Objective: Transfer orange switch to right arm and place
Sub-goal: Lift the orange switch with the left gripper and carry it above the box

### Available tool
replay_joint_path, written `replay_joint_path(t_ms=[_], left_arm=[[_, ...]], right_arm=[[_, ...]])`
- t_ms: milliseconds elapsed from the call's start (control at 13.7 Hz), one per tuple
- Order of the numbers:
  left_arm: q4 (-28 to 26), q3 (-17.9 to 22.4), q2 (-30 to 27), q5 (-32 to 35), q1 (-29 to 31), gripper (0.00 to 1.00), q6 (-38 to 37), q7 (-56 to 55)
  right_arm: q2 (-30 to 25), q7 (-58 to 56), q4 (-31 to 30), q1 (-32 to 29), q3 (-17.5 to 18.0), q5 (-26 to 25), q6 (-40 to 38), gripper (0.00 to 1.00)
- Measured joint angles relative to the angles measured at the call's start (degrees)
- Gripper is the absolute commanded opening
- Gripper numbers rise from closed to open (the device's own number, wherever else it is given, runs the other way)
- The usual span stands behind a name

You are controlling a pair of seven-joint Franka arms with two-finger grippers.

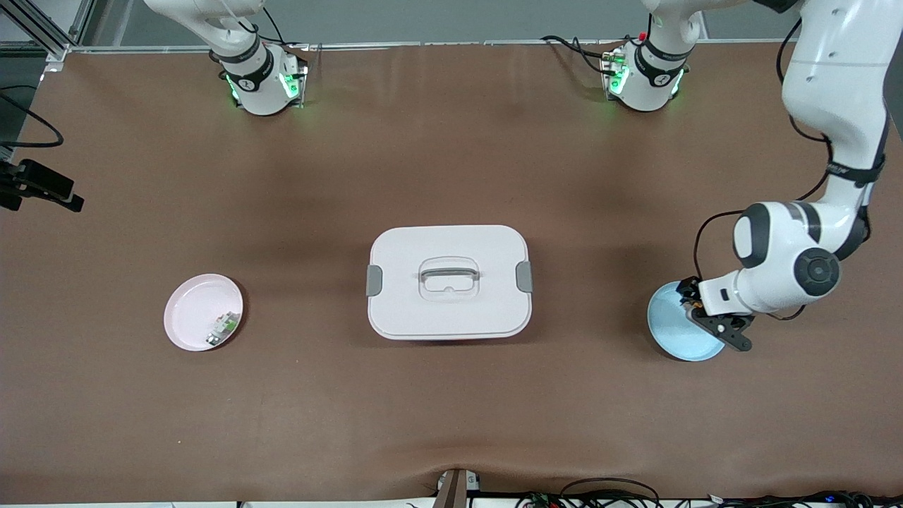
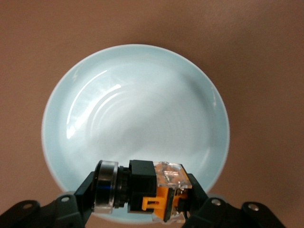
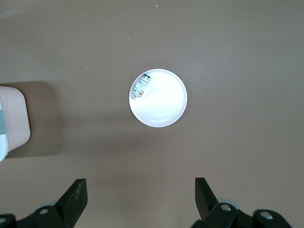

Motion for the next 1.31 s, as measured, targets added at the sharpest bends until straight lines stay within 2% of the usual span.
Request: replay_joint_path(t_ms=[292, 511, 730, 949, 1095, 1314], left_arm=[[4.19, -0.35, -9.59, -0.84, -0.21, 0.39, -14.59, -12.44], [10.52, -0.89, -11.74, -2.55, -0.6, 0.38, -23.39, -24.01], [14.3, -1.56, -11.64, -6.09, -0.59, 0.36, -27.35, -30.43], [17.28, -1.57, -11.68, -11.89, -0.53, 0.29, -30.02, -37.97], [18.54, -1.76, -11.77, -16.51, -0.56, 0.28, -30.67, -45.58], [19.01, -4.38, -11.77, -21.52, -0.56, 0.28, -30.87, -53.41]], right_arm=[[0.0, 0.0, -0.03, 0.0, -0.03, 0.0, -0.04, 1.0], [0.0, 0.0, 0.04, 0.02, 0.03, 0.0, -0.32, 1.0], [-0.09, 0.0, 1.58, 0.07, 0.15, -0.06, -2.35, 1.0], [-0.4, 0.0, 2.58, 0.01, -0.02, -0.12, -3.13, 1.0], [-0.43, 0.0, 2.63, 0.0, -0.21, -0.13, -3.14, 1.0], [-0.43, 0.0, 2.88, -0.04, -0.36, -0.14, -2.86, 1.0]])
